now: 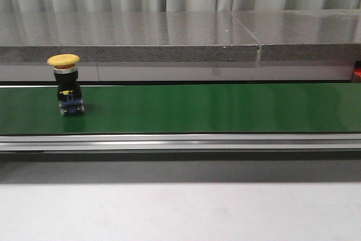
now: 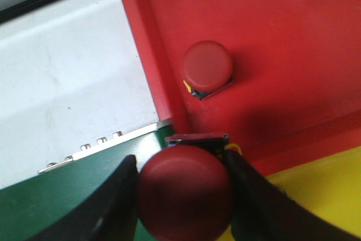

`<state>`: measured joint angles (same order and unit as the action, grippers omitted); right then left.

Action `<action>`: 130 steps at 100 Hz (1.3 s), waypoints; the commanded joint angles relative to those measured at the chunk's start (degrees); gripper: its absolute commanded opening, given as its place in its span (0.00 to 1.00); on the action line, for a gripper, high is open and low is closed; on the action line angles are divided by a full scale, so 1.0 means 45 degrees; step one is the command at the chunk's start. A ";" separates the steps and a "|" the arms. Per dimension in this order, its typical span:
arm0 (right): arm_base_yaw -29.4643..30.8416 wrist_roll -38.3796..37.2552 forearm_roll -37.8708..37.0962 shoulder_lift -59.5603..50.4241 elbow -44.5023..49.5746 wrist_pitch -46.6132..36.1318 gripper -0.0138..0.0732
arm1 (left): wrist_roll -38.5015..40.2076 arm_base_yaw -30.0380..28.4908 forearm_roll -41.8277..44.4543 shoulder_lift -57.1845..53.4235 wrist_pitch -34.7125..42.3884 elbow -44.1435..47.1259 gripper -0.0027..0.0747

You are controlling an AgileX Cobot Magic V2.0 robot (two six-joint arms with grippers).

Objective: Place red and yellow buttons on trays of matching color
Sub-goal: 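Carry the red button to the red tray and open the right gripper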

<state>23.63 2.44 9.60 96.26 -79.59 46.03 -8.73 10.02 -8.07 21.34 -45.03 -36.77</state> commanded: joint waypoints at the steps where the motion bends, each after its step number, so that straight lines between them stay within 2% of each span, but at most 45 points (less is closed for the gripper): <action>1: 0.0323 -0.0078 0.0123 -0.0211 -0.0287 -0.0644 0.31 | 0.0030 0.0103 -0.0259 0.0075 0.0848 -0.0332 0.01; 79: 0.0436 -0.0267 0.0346 0.2178 -0.0300 -0.2010 0.32 | 0.0030 0.0103 -0.0259 0.0075 0.0848 -0.0332 0.01; 87: 0.0436 -0.0267 0.0346 0.2219 -0.0300 -0.2123 0.40 | 0.0030 0.0103 -0.0259 0.0075 0.0848 -0.0332 0.01; 100: 0.0436 -0.0267 0.0385 0.2219 -0.0300 -0.2163 0.71 | 0.0030 0.0103 -0.0259 0.0075 0.0848 -0.0332 0.01; 106: 0.0436 -0.0267 0.0385 0.2219 -0.0300 -0.2108 0.78 | 0.0030 0.0103 -0.0259 0.0075 0.0848 -0.0332 0.01; 130: 0.0436 -0.0267 0.0385 0.1475 -0.0300 -0.2102 0.80 | 0.0030 0.0103 -0.0259 0.0075 0.0848 -0.0332 0.01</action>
<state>25.21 1.28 10.74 108.38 -79.49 38.47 -8.73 10.02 -8.07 21.34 -45.03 -36.77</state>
